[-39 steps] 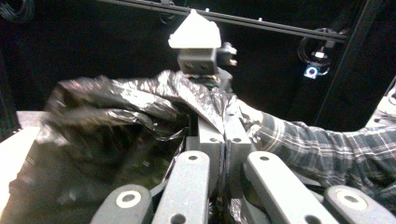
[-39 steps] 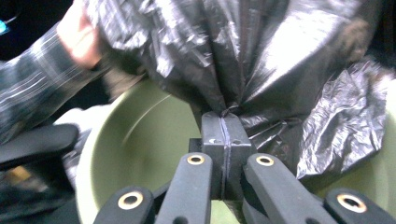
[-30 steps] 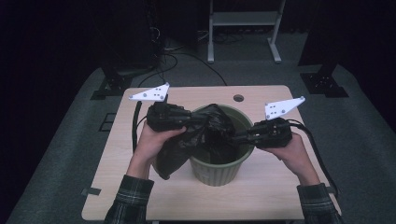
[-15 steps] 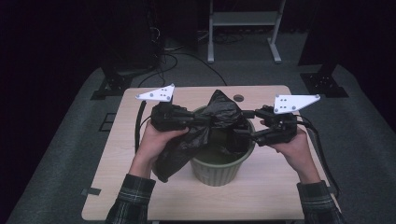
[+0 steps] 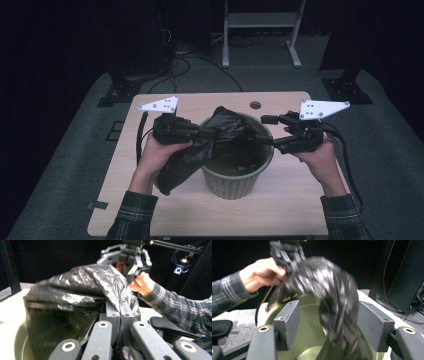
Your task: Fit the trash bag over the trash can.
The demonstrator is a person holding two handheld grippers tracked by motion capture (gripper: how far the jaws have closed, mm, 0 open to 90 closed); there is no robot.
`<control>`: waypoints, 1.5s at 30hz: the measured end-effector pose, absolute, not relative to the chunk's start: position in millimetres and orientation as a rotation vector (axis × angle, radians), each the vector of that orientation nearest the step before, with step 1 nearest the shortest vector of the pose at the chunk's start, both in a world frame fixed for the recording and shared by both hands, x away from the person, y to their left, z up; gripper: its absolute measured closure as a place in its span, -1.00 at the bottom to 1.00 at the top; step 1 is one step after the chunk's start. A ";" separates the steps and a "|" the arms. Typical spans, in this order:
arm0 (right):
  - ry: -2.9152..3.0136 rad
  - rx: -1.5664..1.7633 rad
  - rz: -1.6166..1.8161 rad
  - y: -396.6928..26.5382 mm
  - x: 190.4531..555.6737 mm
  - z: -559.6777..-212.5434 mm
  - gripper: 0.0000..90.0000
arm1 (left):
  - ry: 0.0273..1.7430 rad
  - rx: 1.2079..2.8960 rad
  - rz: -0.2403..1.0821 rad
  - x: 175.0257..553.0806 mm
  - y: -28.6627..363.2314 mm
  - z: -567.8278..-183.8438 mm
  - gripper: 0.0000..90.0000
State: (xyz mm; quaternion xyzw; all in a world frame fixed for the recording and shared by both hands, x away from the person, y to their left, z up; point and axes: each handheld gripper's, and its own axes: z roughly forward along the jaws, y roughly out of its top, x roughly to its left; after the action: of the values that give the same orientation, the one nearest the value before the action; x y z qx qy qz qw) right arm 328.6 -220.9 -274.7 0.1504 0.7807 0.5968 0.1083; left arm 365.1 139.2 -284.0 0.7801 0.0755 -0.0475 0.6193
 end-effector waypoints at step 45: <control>2.316 0.531 1.795 -221.4 345.1 -285.9 1.00 | 0.350 1.700 -0.103 323.2 233.2 -343.1 -0.52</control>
State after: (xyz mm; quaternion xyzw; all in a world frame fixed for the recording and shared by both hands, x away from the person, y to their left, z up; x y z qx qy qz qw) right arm 345.1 -221.4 -285.9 0.1777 0.7752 0.6007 0.0816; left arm 323.2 233.2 -343.1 0.7468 0.1540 -0.0451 0.6454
